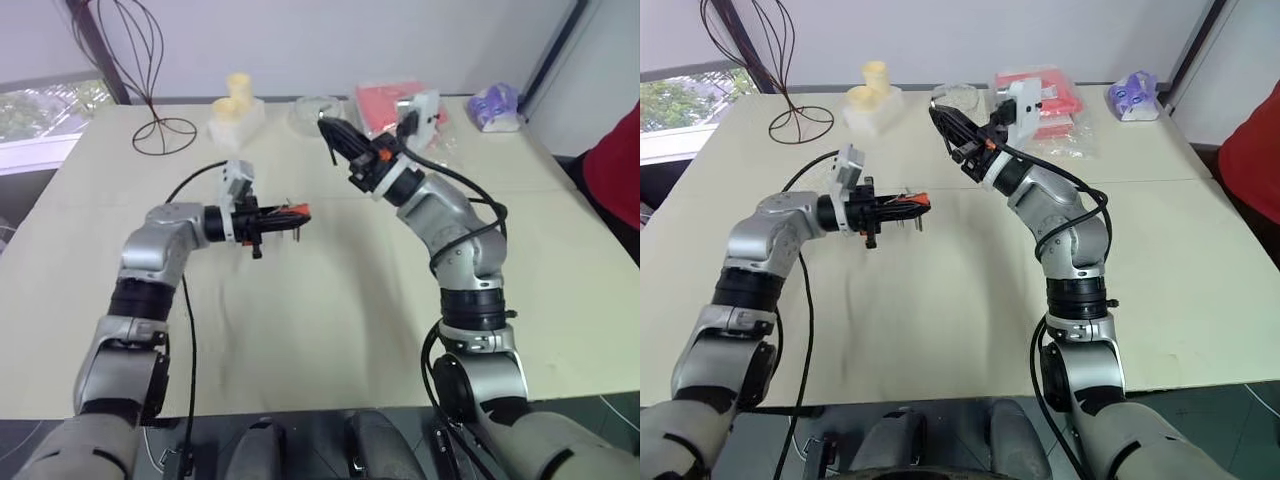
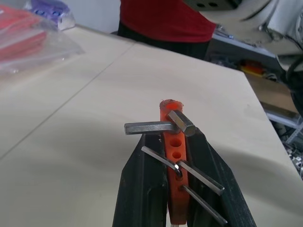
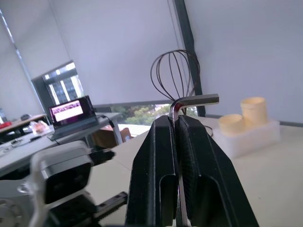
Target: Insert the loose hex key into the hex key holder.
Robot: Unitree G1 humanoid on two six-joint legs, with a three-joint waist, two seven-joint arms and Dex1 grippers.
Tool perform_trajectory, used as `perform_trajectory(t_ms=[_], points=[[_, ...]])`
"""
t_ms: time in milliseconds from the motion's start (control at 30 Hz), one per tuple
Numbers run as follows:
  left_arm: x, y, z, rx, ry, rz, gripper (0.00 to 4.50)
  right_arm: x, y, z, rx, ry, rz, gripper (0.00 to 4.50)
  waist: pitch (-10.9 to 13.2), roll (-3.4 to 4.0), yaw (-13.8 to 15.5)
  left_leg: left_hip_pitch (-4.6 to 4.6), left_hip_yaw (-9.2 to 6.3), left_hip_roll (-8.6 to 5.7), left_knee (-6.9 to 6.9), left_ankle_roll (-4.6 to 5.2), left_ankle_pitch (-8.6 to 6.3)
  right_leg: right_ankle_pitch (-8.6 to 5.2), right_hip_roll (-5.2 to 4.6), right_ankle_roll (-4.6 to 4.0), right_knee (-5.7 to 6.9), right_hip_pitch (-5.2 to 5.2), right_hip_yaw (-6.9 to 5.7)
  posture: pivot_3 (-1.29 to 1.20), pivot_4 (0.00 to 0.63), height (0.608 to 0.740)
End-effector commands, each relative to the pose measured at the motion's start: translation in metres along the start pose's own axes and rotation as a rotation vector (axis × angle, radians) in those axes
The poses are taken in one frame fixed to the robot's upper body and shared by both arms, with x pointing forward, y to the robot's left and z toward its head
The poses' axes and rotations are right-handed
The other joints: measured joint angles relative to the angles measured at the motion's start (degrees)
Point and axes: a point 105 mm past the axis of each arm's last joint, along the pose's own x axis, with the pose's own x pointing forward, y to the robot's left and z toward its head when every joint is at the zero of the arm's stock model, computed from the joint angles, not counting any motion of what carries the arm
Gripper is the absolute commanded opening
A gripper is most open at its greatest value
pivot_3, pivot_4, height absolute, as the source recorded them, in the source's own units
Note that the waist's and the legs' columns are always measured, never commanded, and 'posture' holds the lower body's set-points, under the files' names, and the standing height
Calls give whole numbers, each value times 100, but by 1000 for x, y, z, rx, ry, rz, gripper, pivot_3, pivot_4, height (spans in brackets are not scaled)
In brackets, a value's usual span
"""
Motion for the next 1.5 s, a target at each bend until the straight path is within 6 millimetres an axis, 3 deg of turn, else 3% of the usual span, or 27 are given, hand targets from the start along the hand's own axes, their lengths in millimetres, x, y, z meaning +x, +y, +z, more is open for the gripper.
perform_trajectory(t_ms=[33,533,1100,1500], points=[[5,3,21,72,-41,-18,0,0,11,12,-10,-56,36,24,0,0,-6,0,0,0,0,0,0,0,0,0,0,0,0,0,150,740],[26,2,38,138,-107,-59,0,4,19,3,33,-71,43,24,1,2,-12,-1,0,-1,-6,0,0,0,-2,0,3,-8,4,0,150,740],[24,2,53,117,-174,-53,0,2,8,-6,41,-55,10,24,1,2,-14,-1,0,-1,-6,0,0,0,-2,0,4,-8,4,0,150,740],[27,-4,49,104,-172,-74,0,1,5,-11,47,-54,-9,24,1,2,-15,-1,0,-1,-5,-1,0,0,-2,0,4,-8,5,0,150,740]])
